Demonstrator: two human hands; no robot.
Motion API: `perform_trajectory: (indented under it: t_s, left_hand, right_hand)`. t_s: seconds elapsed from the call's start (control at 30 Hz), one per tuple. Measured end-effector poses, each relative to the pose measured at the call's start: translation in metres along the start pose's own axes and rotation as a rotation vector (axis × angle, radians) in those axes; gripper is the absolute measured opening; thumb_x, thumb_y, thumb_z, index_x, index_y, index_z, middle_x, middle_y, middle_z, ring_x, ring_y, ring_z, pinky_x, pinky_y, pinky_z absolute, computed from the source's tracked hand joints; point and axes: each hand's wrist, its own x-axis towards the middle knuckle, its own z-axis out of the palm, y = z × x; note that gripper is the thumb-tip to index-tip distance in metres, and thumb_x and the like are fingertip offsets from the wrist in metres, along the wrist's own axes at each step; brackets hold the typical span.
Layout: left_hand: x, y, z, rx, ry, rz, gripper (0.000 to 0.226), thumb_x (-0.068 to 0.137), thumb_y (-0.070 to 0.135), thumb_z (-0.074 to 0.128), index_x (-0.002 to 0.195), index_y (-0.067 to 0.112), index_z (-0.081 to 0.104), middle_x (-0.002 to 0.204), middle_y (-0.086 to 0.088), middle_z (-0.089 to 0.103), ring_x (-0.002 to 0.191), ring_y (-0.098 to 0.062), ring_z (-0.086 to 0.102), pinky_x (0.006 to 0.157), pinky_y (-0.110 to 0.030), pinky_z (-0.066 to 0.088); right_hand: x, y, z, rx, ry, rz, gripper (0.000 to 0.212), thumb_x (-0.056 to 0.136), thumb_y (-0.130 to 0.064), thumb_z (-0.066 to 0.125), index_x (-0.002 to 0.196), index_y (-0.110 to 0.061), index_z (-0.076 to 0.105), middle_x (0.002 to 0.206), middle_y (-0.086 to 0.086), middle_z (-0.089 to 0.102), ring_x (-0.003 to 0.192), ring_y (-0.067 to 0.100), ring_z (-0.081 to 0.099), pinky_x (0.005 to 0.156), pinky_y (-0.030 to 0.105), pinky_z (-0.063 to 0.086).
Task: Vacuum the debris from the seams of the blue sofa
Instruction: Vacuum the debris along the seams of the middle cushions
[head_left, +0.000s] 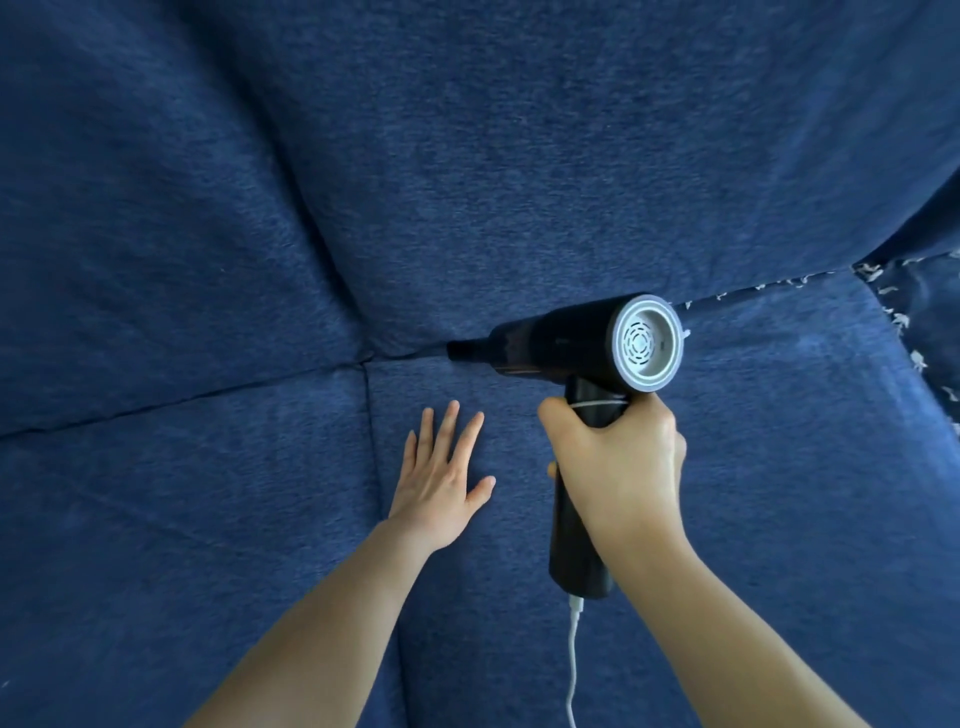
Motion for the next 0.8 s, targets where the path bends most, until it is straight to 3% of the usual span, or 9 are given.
perform_trajectory:
  t_s: [0.1, 0.23, 0.3, 0.47, 0.63, 0.8]
  left_hand:
    - [0.023, 0.012, -0.010, 0.032, -0.005, 0.042, 0.080, 0.098, 0.051, 0.035, 0.149, 0.025, -0.021, 0.156, -0.001, -0.030, 0.143, -0.027, -0.028, 0.119, -0.044, -0.009]
    - [0.041, 0.031, -0.010, 0.078, -0.037, 0.071, 0.081, 0.098, 0.050, 0.031, 0.148, 0.018, -0.023, 0.156, -0.005, -0.030, 0.142, -0.028, -0.029, 0.118, -0.046, -0.011]
    - [0.043, 0.036, -0.004, 0.128, -0.056, 0.073, 0.081, 0.097, 0.055, 0.028, 0.148, 0.019, -0.024, 0.154, -0.006, -0.034, 0.141, -0.030, -0.031, 0.118, -0.050, -0.011]
    - [0.042, 0.036, 0.007, 0.192, -0.050, 0.060, 0.081, 0.089, 0.062, 0.008, 0.147, 0.018, -0.026, 0.152, -0.007, -0.038, 0.139, -0.032, -0.034, 0.116, -0.053, -0.012]
    - [0.044, 0.034, 0.012, 0.215, -0.026, 0.073, 0.083, 0.083, 0.064, -0.001, 0.145, 0.016, -0.027, 0.152, -0.009, -0.037, 0.139, -0.034, -0.033, 0.113, -0.053, -0.017]
    - [0.044, 0.033, 0.017, 0.221, 0.026, 0.069, 0.083, 0.083, 0.065, -0.004, 0.149, 0.016, -0.019, 0.156, -0.010, -0.029, 0.142, -0.034, -0.028, 0.114, -0.053, -0.014]
  right_hand:
    - [0.003, 0.001, 0.009, 0.018, -0.006, 0.034, 0.018, 0.077, -0.028, 0.070, 0.077, -0.013, 0.060, 0.060, 0.000, 0.066, 0.064, 0.016, 0.070, 0.047, 0.014, 0.044]
    - [0.006, 0.003, -0.002, 0.009, -0.013, 0.055, 0.019, 0.074, -0.030, 0.069, 0.077, -0.013, 0.061, 0.061, 0.001, 0.067, 0.065, 0.018, 0.070, 0.048, 0.020, 0.046]
    - [0.005, 0.004, -0.016, 0.000, 0.008, 0.045, 0.017, 0.074, -0.027, 0.068, 0.073, -0.012, 0.060, 0.058, 0.005, 0.067, 0.064, 0.019, 0.069, 0.043, 0.014, 0.043]
    - [0.007, 0.010, -0.029, 0.026, 0.053, 0.049, 0.019, 0.076, -0.022, 0.069, 0.069, -0.007, 0.060, 0.059, 0.014, 0.068, 0.066, 0.027, 0.068, 0.044, 0.018, 0.044]
    - [0.011, 0.011, -0.022, 0.026, 0.018, 0.059, 0.018, 0.074, -0.025, 0.067, 0.071, -0.009, 0.060, 0.056, 0.005, 0.067, 0.061, 0.008, 0.063, 0.044, 0.007, 0.040]
    - [0.010, 0.014, -0.042, 0.033, 0.062, 0.046, 0.018, 0.074, -0.023, 0.069, 0.067, -0.010, 0.060, 0.055, 0.009, 0.067, 0.060, 0.020, 0.067, 0.044, 0.010, 0.042]
